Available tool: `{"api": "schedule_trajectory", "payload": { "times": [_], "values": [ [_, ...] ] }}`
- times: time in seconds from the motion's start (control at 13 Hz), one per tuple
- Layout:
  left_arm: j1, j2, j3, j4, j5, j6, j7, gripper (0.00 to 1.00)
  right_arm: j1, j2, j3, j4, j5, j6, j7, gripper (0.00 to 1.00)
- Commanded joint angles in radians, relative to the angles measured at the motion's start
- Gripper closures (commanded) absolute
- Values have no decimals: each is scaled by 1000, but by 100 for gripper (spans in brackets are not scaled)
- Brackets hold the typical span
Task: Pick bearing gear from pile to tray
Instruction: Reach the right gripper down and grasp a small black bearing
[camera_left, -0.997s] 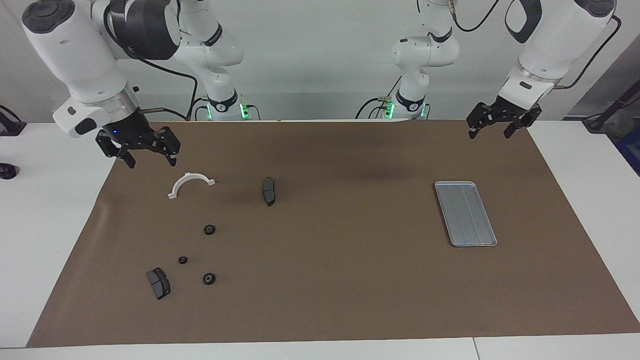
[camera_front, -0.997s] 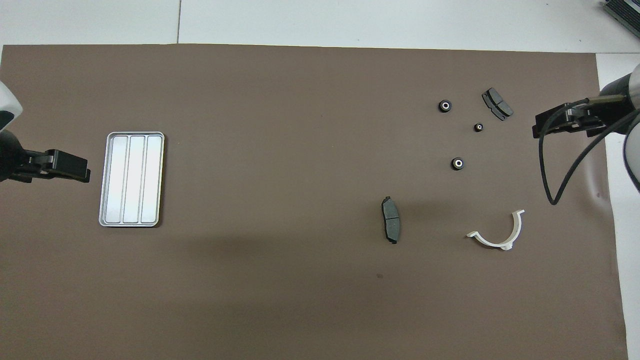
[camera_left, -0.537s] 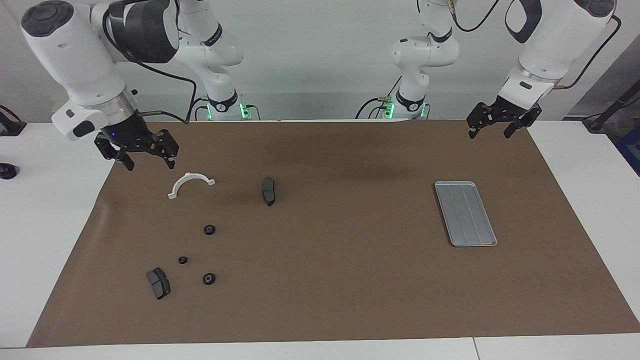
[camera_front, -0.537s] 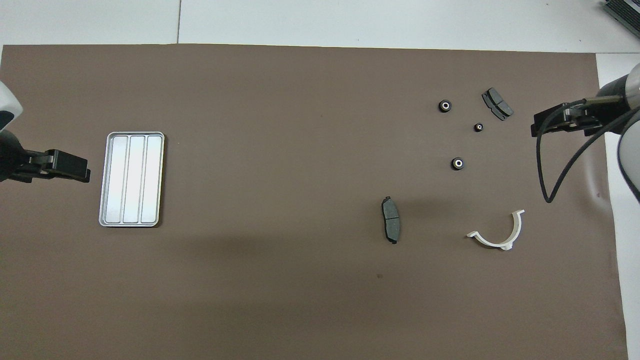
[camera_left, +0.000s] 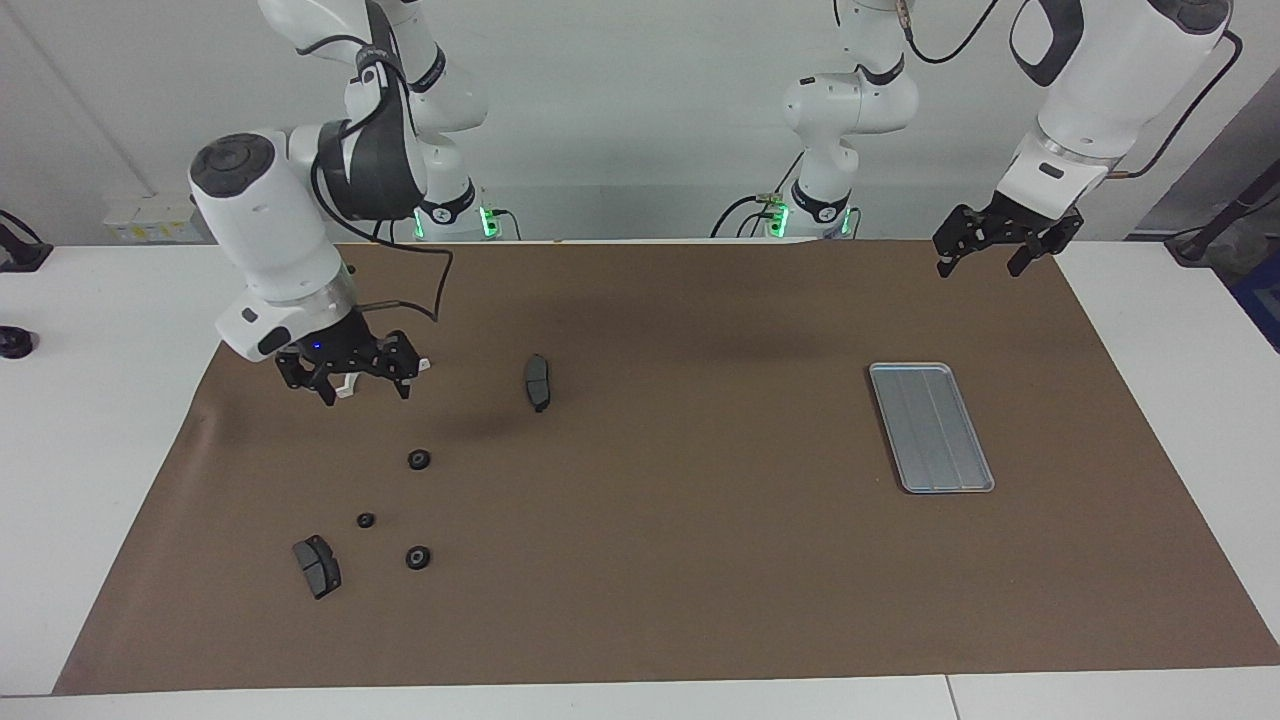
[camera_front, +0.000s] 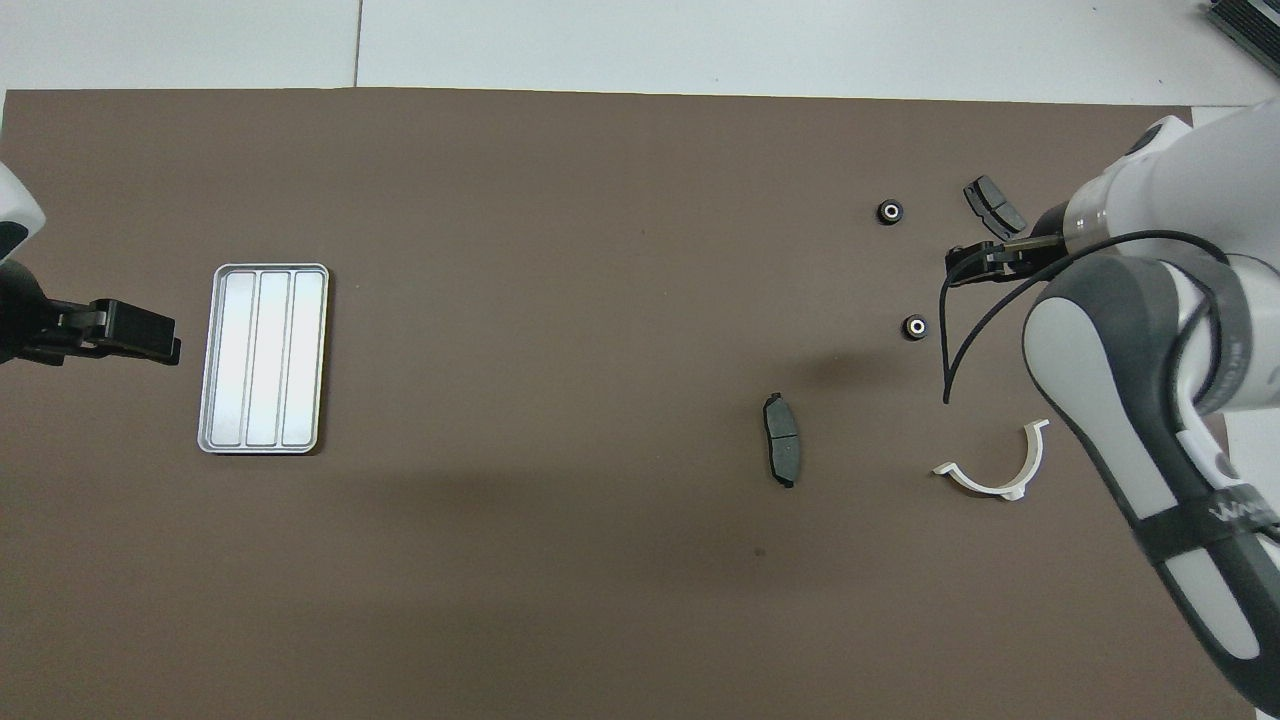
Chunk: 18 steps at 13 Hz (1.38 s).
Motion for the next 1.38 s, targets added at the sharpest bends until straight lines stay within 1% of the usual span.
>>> {"api": "schedule_trajectory", "payload": {
  "times": [0.0, 0.23, 0.46, 0.61, 0.77, 0.92, 1.3],
  "values": [
    [11, -6, -6, -10, 14, 2, 1, 0, -6, 68, 2, -5, -13, 76, 12, 0],
    [11, -6, -6, -10, 14, 2, 1, 0, -6, 133, 2, -14, -13, 150, 13, 0],
    [11, -6, -6, -10, 14, 2, 1, 0, -5, 142, 2, -83, -13, 198, 45, 0],
    [11, -6, -6, -10, 14, 2, 1, 0, 23, 155, 0, -143, -15, 260, 82, 0],
    [11, -6, -6, -10, 14, 2, 1, 0, 23, 155, 0, -172, -19, 276, 85, 1],
    [11, -6, -6, -10, 14, 2, 1, 0, 23, 156, 0, -185, -50, 276, 85, 6],
    [11, -6, -6, -10, 14, 2, 1, 0, 11, 156, 0, -195, -79, 279, 85, 23]
  ]
}}
